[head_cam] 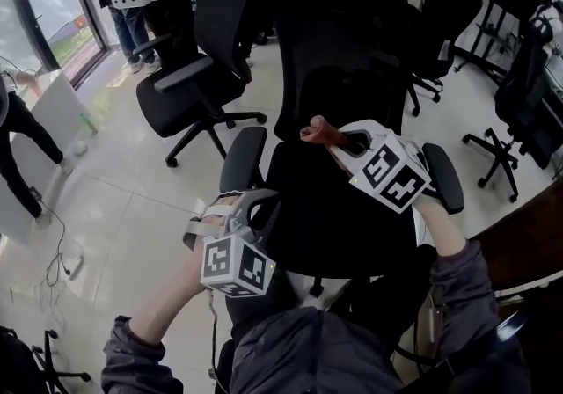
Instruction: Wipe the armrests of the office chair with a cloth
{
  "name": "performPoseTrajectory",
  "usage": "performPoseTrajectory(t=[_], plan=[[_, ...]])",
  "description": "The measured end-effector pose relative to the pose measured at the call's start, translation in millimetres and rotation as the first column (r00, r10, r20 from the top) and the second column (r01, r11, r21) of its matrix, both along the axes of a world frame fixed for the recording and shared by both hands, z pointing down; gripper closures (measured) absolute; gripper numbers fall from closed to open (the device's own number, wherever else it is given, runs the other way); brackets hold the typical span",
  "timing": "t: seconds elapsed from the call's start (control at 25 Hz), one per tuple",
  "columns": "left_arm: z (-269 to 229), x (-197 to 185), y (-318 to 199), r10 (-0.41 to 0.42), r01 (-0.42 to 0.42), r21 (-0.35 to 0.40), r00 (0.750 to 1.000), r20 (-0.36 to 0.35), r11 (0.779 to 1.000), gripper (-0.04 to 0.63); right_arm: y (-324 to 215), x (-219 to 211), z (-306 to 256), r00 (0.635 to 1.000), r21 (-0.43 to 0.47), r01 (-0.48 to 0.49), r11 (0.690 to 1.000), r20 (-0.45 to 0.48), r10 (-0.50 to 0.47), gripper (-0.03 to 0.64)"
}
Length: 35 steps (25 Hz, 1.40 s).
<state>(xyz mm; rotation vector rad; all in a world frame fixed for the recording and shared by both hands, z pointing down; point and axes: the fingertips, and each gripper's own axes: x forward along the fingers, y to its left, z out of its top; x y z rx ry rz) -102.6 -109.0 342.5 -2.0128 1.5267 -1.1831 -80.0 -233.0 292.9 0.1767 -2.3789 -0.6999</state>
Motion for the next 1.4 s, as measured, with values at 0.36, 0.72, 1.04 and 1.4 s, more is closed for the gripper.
performPoseTrajectory(t=[0.36,0.72,1.04,1.4], plan=[[-5,-51,32,-0.117,0.118,0.016,0.99,-0.079,0.993,0.578,24,-83,26,0.996,-0.063,0.073,0.995,-0.036,-0.075,0.568],[14,-61,56,-0.145,0.145,0.002,0.989,-0.03,0.989,0.578,10,-144,48,0.99,-0.078,0.112,0.991,-0.072,-0.118,0.568],[22,-71,61,-0.173,0.173,-0.003,0.983,-0.054,0.985,0.578,-25,-207,77,0.985,-0.135,0.09,0.987,-0.132,-0.108,0.568],[33,-80,67,-0.167,0.166,-0.019,0.985,-0.045,0.986,0.578,-41,-241,105,0.979,-0.135,0.059,0.989,-0.187,-0.083,0.568]])
